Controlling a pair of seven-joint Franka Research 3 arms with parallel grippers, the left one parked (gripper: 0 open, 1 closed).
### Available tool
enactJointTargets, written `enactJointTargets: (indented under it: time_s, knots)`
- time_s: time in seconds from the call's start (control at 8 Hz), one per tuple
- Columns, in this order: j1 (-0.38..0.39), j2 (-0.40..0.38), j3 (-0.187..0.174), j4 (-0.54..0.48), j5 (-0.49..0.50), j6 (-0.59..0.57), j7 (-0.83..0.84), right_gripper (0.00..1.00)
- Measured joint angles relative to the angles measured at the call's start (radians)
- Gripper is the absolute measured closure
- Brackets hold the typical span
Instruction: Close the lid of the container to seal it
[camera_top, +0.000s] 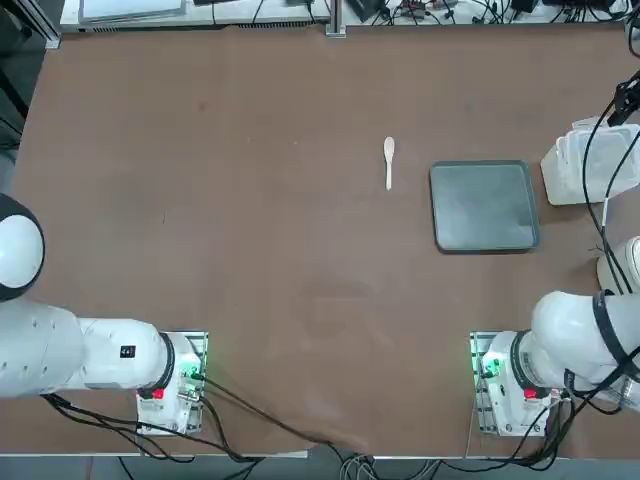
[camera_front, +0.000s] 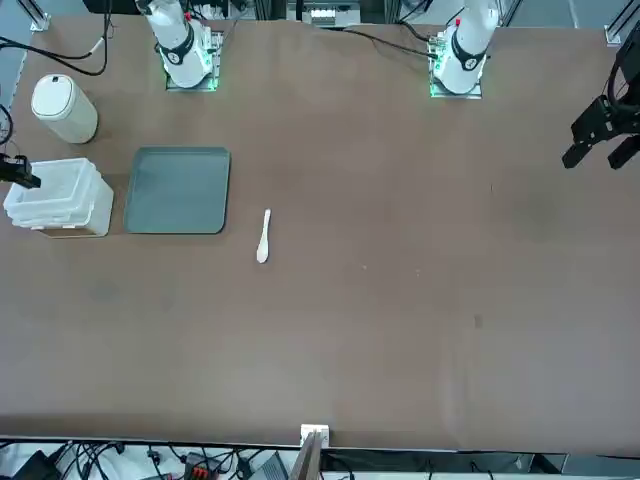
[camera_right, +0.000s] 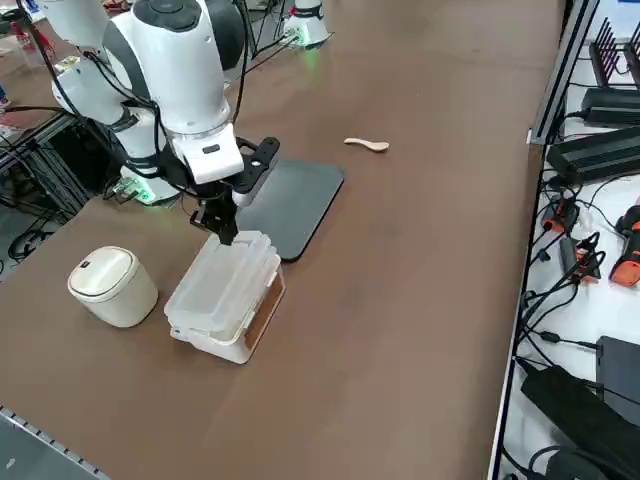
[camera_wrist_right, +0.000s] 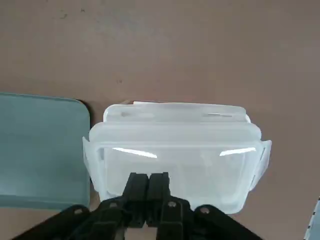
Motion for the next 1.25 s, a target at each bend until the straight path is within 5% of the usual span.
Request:
enactJointTargets:
  time_s: [0.38, 0.62, 1.12, 1.25]
  knots:
    - [0.005, -0.001, 0.004, 0.026, 0.016, -0.029, 0.000, 0.97]
    - [0.027, -0.003, 0.005, 0.079, 0.021, -0.113, 0.011, 0.85]
    - [0.103, -0.063, 0.008, 0.289, 0.100, -0.427, 0.109, 0.11]
    - [0.143, -0.092, 0.010, 0.329, 0.107, -0.488, 0.210, 0.00]
